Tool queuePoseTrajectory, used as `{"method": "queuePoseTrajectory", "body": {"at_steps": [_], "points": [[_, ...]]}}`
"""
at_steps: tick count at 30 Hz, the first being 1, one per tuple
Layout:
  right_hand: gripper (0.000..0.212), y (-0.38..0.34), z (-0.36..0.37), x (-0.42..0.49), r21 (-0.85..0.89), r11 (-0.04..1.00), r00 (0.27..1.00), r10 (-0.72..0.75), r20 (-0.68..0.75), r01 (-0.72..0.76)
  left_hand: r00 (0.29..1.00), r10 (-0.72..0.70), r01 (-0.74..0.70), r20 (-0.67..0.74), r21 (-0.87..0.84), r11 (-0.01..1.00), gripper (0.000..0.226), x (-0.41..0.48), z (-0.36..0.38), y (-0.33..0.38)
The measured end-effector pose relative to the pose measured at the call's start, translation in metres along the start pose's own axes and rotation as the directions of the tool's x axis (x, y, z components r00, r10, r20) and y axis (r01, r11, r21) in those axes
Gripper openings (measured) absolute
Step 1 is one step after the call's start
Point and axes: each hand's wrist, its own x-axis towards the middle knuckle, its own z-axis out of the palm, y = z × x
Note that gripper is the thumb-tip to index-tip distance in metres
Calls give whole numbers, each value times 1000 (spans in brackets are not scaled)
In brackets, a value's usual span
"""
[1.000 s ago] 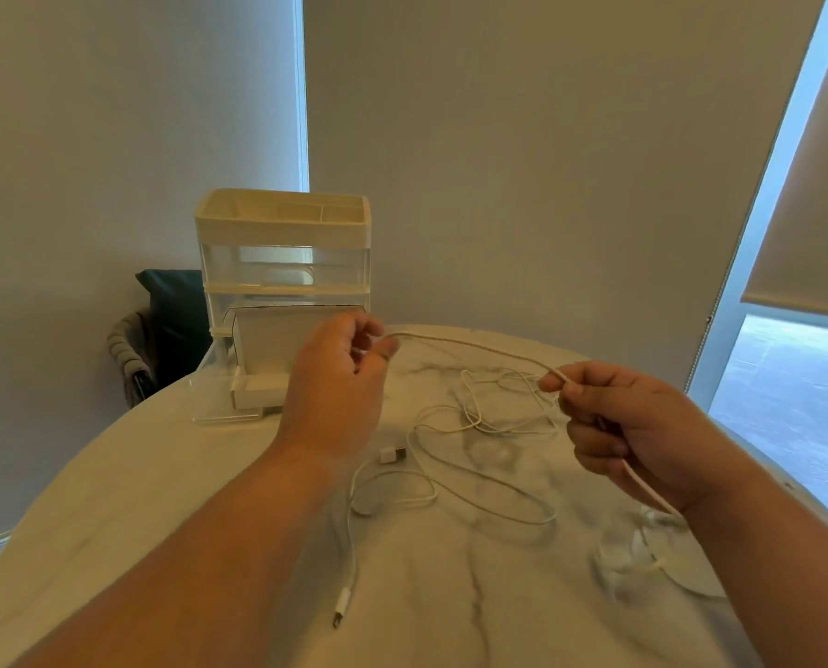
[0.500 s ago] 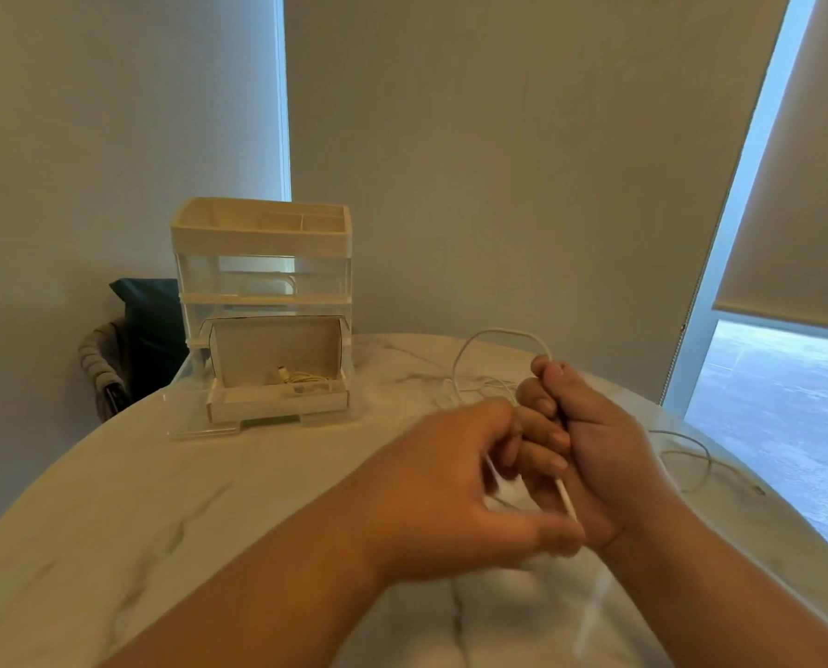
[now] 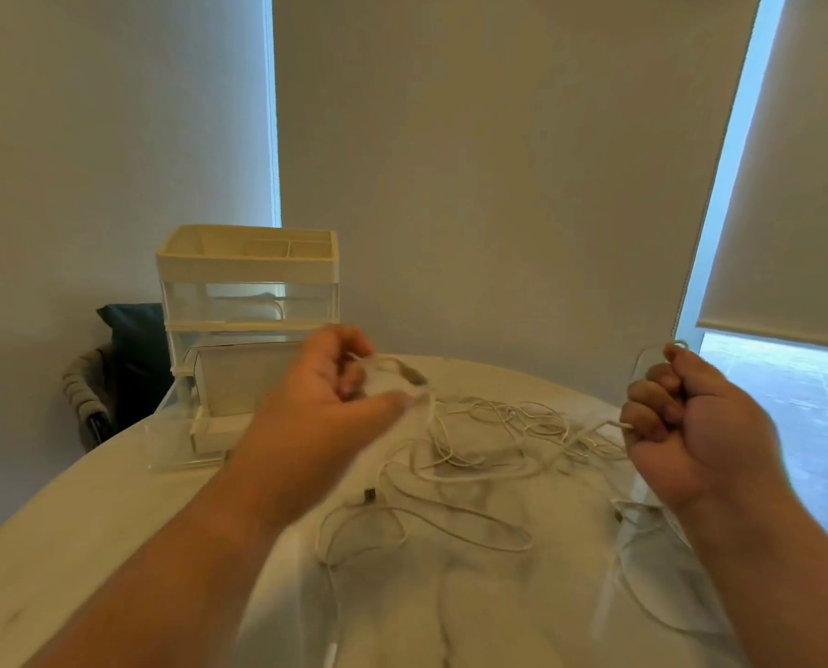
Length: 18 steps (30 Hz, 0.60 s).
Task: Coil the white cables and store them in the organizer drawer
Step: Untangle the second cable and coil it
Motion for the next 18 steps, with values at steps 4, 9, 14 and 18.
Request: {"method": "queuePoseTrajectory", "body": {"at_steps": [4,9,14,18], "points": [[26,-7,-11,7,14,999,998,-42,-51,43,911,-95,7,-401,-215,977,18,16,-41,-11],[22,1,0,-6,-217,959,982,-167,87,183,849,-301,-77,-435,-664,744,27,27,-53,-22],[33,16,5,-16,-517,794,940,-197,280,320,855,-405,-97,-325,-865,492,60,29,-65,-22],[33,13,-2,-8,-551,769,944,-223,243,323,854,-437,-132,-282,-930,343,60,35,-92,-42]]}}
